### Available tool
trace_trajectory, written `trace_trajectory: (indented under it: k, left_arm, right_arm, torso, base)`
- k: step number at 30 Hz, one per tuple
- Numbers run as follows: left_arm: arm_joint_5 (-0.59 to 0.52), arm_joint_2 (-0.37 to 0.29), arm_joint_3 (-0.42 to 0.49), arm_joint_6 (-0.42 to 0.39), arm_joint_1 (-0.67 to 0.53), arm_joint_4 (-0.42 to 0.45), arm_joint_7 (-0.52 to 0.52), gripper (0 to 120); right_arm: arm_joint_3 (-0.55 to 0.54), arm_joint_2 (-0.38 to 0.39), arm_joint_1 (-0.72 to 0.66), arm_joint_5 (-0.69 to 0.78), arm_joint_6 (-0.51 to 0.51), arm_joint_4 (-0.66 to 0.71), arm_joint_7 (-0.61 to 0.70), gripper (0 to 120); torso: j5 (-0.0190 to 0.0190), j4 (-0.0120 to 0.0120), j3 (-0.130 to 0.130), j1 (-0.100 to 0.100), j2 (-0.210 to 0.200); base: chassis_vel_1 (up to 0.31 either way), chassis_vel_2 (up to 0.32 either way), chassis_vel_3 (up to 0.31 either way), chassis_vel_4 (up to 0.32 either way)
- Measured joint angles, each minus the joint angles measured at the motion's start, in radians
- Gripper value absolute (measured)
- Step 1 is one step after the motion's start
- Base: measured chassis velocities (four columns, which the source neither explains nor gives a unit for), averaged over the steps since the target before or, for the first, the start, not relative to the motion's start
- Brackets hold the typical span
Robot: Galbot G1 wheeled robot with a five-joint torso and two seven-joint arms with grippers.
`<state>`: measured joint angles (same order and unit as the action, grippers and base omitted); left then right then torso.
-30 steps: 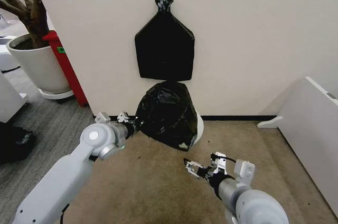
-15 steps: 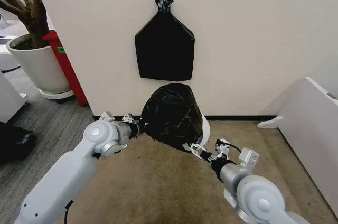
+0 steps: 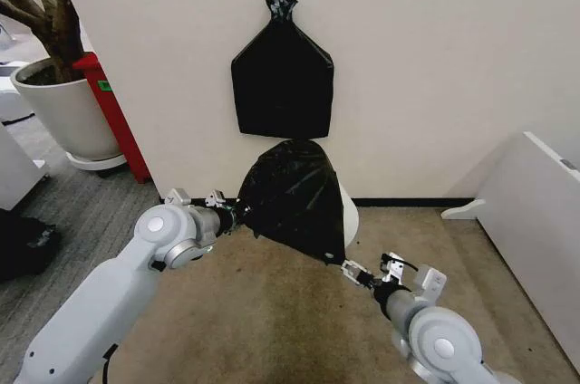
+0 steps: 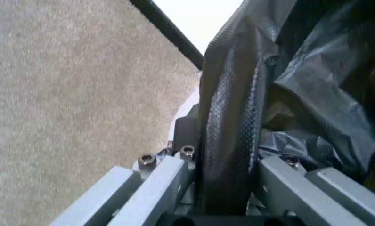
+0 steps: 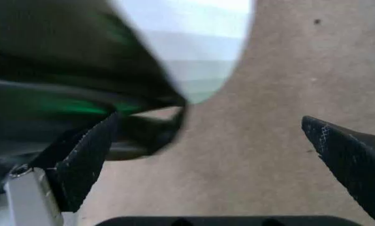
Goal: Place the garbage bag over the trash bin.
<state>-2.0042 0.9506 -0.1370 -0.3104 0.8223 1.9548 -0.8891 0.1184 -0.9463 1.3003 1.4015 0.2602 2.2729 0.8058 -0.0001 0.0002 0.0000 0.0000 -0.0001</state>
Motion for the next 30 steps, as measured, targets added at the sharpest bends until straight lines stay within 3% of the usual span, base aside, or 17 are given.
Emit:
trace_trajectory:
  k: [4, 8, 10, 15, 16, 19, 21, 24, 27, 30]
  left_arm:
    - [0.1, -0.007, 0.01, 0.002, 0.011, 0.004, 0.05, 1]
    - [0.304, -0.03, 0.025, 0.026, 0.049, -0.006, 0.212, 1]
    - [0.352, -0.036, 0.026, 0.035, 0.061, -0.012, 0.268, 1]
    - [0.683, -0.087, 0.031, 0.129, 0.137, -0.075, 0.649, 1]
    - [0.683, -0.087, 0.031, 0.129, 0.137, -0.075, 0.649, 1]
    - [0.766, -0.106, 0.021, 0.169, 0.167, -0.078, 0.814, 1]
    - [0.818, -0.116, 0.02, 0.203, 0.18, -0.079, 0.883, 1]
    - [0.853, -0.122, 0.024, 0.231, 0.186, -0.082, 0.929, 1]
    - [0.923, -0.13, 0.034, 0.289, 0.188, -0.092, 0.998, 1]
    - [0.955, -0.137, 0.037, 0.308, 0.184, -0.093, 1.031, 1]
  right_arm:
    - [-0.006, 0.005, 0.019, 0.001, -0.001, 0.063, 0.011, 100]
    - [0.018, 0.022, 0.074, -0.01, -0.003, 0.165, 0.018, 100]
    - [0.033, 0.029, 0.083, -0.007, -0.003, 0.184, 0.019, 100]
    - [0.24, 0.142, 0.108, 0.041, 0.012, 0.232, -0.001, 100]
    - [0.24, 0.142, 0.108, 0.041, 0.012, 0.232, -0.001, 100]
    - [0.462, 0.237, 0.092, 0.21, 0.051, 0.233, -0.085, 100]
    - [0.55, 0.289, 0.027, 0.362, 0.072, 0.232, -0.119, 100]
    - [0.573, 0.319, -0.067, 0.485, 0.094, 0.21, -0.132, 100]
    - [0.514, 0.354, -0.302, 0.699, 0.17, 0.126, -0.134, 100]
    - [0.428, 0.369, -0.463, 0.793, 0.275, 0.05, -0.144, 100]
  torso:
    - [-0.0001, -0.0002, 0.0, 0.0, 0.0]
    - [0.0, -0.0002, 0.0, 0.0, 0.0]
    - [0.0001, -0.0003, 0.0, 0.0, 0.0]
    - [0.0002, 0.0001, 0.0, 0.0, 0.0]
    - [0.0002, 0.0001, 0.0, 0.0, 0.0]
    - [0.0002, -0.0005, 0.0, 0.0, 0.0]
    - [0.0002, -0.0008, 0.0, 0.0, 0.0]
    - [0.0, -0.0004, 0.0, 0.0, 0.0]
    - [0.0001, 0.0002, 0.0, 0.0, 0.0]
    - [0.0, 0.0002, 0.0, 0.0, 0.0]
  base:
    - [0.0, 0.0, 0.0, 0.0]
    - [0.0, 0.0, 0.0, 0.0]
    - [0.0, 0.0, 0.0, 0.0]
    - [0.0, 0.0, 0.0, 0.0]
    - [0.0, 0.0, 0.0, 0.0]
    - [0.0, 0.0, 0.0, 0.0]
    - [0.0, 0.0, 0.0, 0.0]
    - [0.0, 0.0, 0.0, 0.0]
    - [0.0, 0.0, 0.0, 0.0]
    - [0.0, 0.0, 0.0, 0.0]
